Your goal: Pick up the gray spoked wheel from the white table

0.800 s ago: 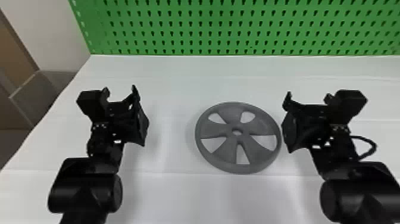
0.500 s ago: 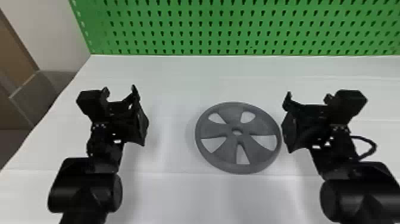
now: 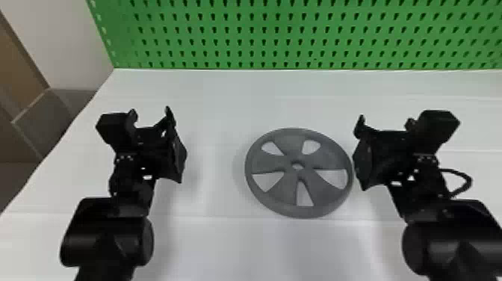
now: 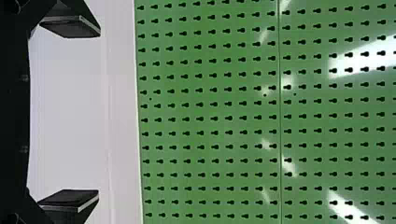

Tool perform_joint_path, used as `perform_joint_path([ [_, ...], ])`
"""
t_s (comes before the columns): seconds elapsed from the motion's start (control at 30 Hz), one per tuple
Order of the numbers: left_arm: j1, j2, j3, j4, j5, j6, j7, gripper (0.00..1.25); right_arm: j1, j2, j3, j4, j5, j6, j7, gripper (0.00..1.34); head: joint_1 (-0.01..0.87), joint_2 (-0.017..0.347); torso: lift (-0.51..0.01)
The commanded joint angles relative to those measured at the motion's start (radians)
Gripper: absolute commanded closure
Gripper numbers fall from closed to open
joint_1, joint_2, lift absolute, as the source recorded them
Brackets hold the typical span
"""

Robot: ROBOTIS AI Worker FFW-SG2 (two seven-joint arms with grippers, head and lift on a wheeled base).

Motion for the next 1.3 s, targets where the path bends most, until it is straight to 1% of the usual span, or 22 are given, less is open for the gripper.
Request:
perform_joint_path([
  [0.0,-0.001,0.0,-0.001,0.0,0.002,0.0,0.0,0.42,-0.01,-0.002,-0.004,-0.03,0.006,0.07,0.0,0.09,0.779,0.075,-0.096],
  [0.13,-0.001,0.001,-0.001,0.0,0.002,0.0,0.0,0.42,-0.03,0.0,-0.009,-0.052,0.005,0.145,0.0,0.09,0.779,0.075,-0.096],
  [0.33,-0.001,0.0,-0.001,0.0,0.002,0.002,0.0,0.42,-0.079,0.0,-0.012,-0.085,0.014,0.291,0.0,0.09,0.779,0.075,-0.096],
  [0.43,-0.001,0.0,-0.002,0.0,0.002,0.002,0.0,0.42,-0.11,-0.003,-0.014,-0.102,0.017,0.385,0.0,0.09,0.779,0.075,-0.096],
  [0.5,-0.001,0.001,-0.002,0.0,0.0,0.002,0.0,0.42,-0.136,-0.006,-0.015,-0.116,0.02,0.472,0.001,0.09,0.779,0.075,-0.096],
  [0.57,-0.001,0.001,-0.002,0.0,-0.002,0.002,0.0,0.42,-0.164,-0.014,-0.015,-0.125,0.028,0.547,0.009,0.09,0.779,0.075,-0.096],
  [0.7,-0.001,0.001,-0.004,0.0,-0.005,0.002,0.0,0.42,-0.216,-0.023,-0.015,-0.127,0.028,0.655,0.026,0.09,0.779,0.075,-0.096],
  [0.9,-0.004,0.001,-0.007,0.0,-0.008,0.002,0.0,0.42,-0.306,-0.026,-0.024,-0.127,0.026,0.837,0.038,0.08,0.779,0.075,-0.096],
  [1.0,-0.006,0.001,-0.008,0.0,-0.009,0.002,0.0,0.42,-0.351,-0.032,-0.021,-0.124,0.025,0.929,0.04,0.07,0.779,0.075,-0.096],
  [1.27,-0.006,0.001,-0.008,0.0,-0.012,0.002,0.0,0.42,-0.452,-0.051,0.002,-0.067,-0.008,1.132,0.04,0.07,0.779,0.075,-0.096],
])
